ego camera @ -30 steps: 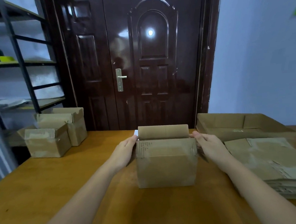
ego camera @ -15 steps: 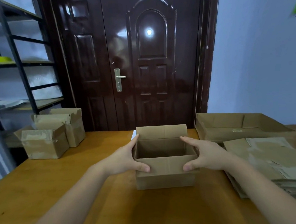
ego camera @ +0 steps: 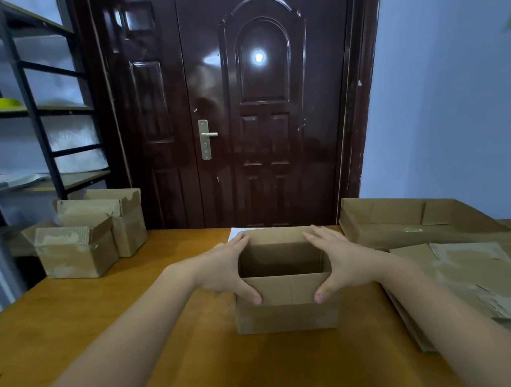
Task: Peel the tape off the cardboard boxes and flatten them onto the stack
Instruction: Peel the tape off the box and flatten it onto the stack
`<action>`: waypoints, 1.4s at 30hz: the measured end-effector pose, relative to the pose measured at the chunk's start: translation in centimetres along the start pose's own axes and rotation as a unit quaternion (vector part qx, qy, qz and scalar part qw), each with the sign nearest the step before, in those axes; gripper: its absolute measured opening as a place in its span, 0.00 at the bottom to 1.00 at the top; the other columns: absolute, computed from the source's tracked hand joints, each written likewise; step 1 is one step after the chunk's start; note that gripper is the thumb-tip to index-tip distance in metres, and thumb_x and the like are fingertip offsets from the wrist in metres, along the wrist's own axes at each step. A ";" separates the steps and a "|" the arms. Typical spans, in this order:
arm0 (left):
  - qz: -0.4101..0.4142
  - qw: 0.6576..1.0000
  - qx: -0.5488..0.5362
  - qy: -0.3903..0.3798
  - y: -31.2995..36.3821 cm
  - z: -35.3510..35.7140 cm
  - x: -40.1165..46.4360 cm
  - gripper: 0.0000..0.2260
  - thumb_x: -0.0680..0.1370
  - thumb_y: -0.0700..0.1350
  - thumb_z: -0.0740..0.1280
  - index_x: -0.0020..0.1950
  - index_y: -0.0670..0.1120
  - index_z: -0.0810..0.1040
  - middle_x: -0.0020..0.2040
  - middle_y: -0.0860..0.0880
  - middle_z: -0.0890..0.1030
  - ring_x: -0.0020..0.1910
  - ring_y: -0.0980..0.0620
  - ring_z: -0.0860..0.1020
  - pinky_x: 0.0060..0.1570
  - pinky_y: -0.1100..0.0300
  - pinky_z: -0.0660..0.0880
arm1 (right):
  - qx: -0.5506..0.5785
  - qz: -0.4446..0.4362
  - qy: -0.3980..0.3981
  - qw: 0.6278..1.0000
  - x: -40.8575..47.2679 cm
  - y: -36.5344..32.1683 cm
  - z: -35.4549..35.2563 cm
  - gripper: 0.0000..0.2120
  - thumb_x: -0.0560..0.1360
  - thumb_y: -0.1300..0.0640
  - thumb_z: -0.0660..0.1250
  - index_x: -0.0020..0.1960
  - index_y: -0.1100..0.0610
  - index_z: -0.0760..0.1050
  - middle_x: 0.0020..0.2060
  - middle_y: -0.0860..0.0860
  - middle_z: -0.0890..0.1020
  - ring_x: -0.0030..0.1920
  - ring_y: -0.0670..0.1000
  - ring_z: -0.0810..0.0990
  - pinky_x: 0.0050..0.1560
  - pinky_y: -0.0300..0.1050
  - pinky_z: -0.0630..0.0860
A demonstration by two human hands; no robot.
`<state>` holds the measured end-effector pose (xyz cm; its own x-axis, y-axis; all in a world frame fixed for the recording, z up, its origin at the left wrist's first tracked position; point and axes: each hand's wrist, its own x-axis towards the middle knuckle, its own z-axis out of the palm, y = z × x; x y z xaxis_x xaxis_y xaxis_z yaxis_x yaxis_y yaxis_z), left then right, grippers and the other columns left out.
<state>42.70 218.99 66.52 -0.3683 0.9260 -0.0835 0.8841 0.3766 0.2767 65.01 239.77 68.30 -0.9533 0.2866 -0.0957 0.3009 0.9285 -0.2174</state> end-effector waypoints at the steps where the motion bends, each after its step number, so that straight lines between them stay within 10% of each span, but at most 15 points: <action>1: -0.002 1.000 -0.002 -0.005 -0.1 -0.1 0.1 0.64 0.59 0.75 0.77 0.84 0.59 0.44 0.83 0.55 0.52 0.77 0.48 0.59 0.74 0.48 0.68 | 0.025 -0.002 -0.012 1.000 0.2 0.4 0.1 0.63 0.64 0.31 0.77 0.82 0.45 0.39 0.81 0.44 0.38 0.81 0.51 0.37 0.81 0.57 0.47; 10: -0.018 0.993 -0.098 0.056 -0.8 2.8 0.8 0.54 0.63 0.72 0.76 0.81 0.56 0.55 0.74 0.56 0.66 0.69 0.50 0.66 0.70 0.48 0.69 | 0.186 -0.007 0.072 0.980 1.4 2.7 4.1 0.54 0.64 0.33 0.77 0.81 0.40 0.49 0.77 0.34 0.51 0.78 0.47 0.53 0.75 0.49 0.58; 26: -0.061 0.950 -0.137 0.275 -2.2 5.2 -2.8 0.58 0.64 0.84 0.57 0.85 0.56 0.43 0.83 0.60 0.45 0.80 0.60 0.44 0.77 0.53 0.52 | 0.183 0.089 0.331 0.921 -2.8 0.8 4.6 0.58 0.63 0.27 0.69 0.83 0.47 0.46 0.82 0.43 0.47 0.81 0.48 0.46 0.77 0.58 0.54; 32: -0.103 0.956 -0.195 0.192 -2.8 8.3 -4.4 0.58 0.64 0.76 0.69 0.85 0.54 0.46 0.85 0.55 0.47 0.83 0.52 0.50 0.80 0.47 0.57 | 0.264 0.202 0.355 0.874 -5.2 2.1 9.8 0.58 0.62 0.24 0.65 0.83 0.48 0.47 0.82 0.48 0.55 0.79 0.53 0.58 0.74 0.60 0.63; 39: -0.061 0.964 -0.223 0.133 -0.3 11.4 -1.9 0.45 0.75 0.70 0.66 0.83 0.58 0.45 0.80 0.54 0.61 0.78 0.52 0.62 0.77 0.52 0.63 | 0.255 0.091 0.188 0.944 -2.4 1.1 12.9 0.38 0.79 0.46 0.70 0.80 0.40 0.49 0.72 0.38 0.66 0.59 0.26 0.66 0.53 0.15 0.61; 42: -0.066 0.962 -0.199 0.172 -0.2 11.5 -1.6 0.48 0.74 0.59 0.77 0.80 0.58 0.45 0.73 0.56 0.63 0.71 0.54 0.67 0.68 0.60 0.69 | 0.270 0.059 0.215 0.937 -1.8 0.9 12.0 0.40 0.77 0.52 0.72 0.73 0.29 0.47 0.65 0.28 0.65 0.64 0.27 0.66 0.52 0.14 0.60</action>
<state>46.41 217.72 55.54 -0.6038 0.7811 0.1591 0.6674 0.3862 0.6367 67.28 237.22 56.64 -0.8003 0.5561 0.2243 0.2643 0.6629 -0.7005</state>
